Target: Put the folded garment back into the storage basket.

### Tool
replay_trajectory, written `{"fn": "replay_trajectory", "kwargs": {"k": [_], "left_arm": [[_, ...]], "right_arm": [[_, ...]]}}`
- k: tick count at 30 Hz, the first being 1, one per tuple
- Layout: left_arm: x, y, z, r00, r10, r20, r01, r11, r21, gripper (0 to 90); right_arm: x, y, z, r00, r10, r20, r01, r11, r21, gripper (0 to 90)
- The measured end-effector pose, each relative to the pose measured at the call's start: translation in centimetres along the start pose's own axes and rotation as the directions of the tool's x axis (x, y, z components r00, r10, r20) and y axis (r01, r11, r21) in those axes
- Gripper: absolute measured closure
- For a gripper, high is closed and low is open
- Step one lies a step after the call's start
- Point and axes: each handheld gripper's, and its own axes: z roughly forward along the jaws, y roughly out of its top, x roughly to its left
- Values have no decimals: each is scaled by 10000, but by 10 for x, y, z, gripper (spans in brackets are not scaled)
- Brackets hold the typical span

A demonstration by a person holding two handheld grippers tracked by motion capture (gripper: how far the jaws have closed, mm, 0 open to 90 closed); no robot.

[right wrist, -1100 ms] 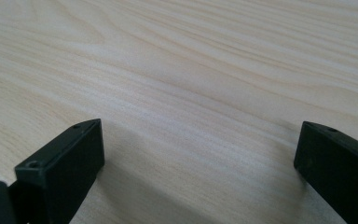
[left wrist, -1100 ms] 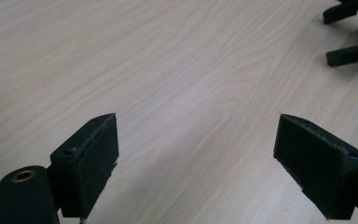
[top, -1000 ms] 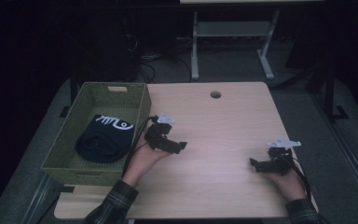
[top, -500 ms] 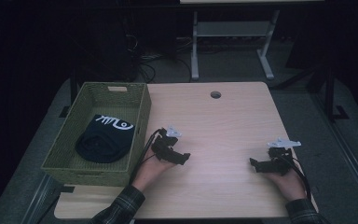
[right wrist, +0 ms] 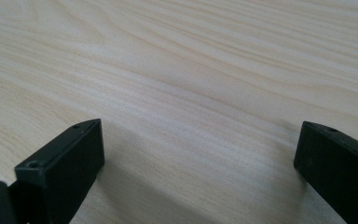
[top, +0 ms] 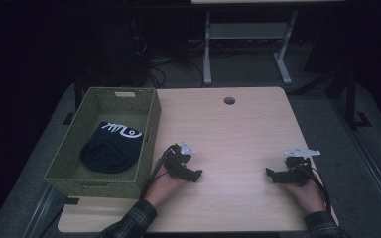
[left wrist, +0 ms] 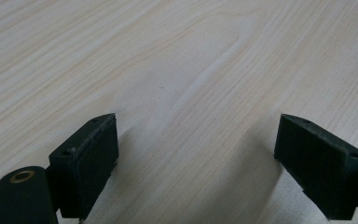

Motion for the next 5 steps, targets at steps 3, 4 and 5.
{"fn": "replay_trajectory", "kwargs": {"k": [3, 4, 5], "left_arm": [[0, -2, 0, 10000, -17, 4, 17, 9999, -126, 122], [1, -3, 0, 10000, 20, 29, -19, 9998, -209, 122], [1, -4, 0, 10000, 33, 39, -32, 9996, -271, 121]], "right_arm": [[0, 0, 0, 10000, -2, -4, 2, 10000, -1, 11], [0, 0, 0, 10000, -4, -4, 4, 10000, 2, 11], [0, 0, 0, 10000, -3, -4, 3, 10000, 0, 11]]}}
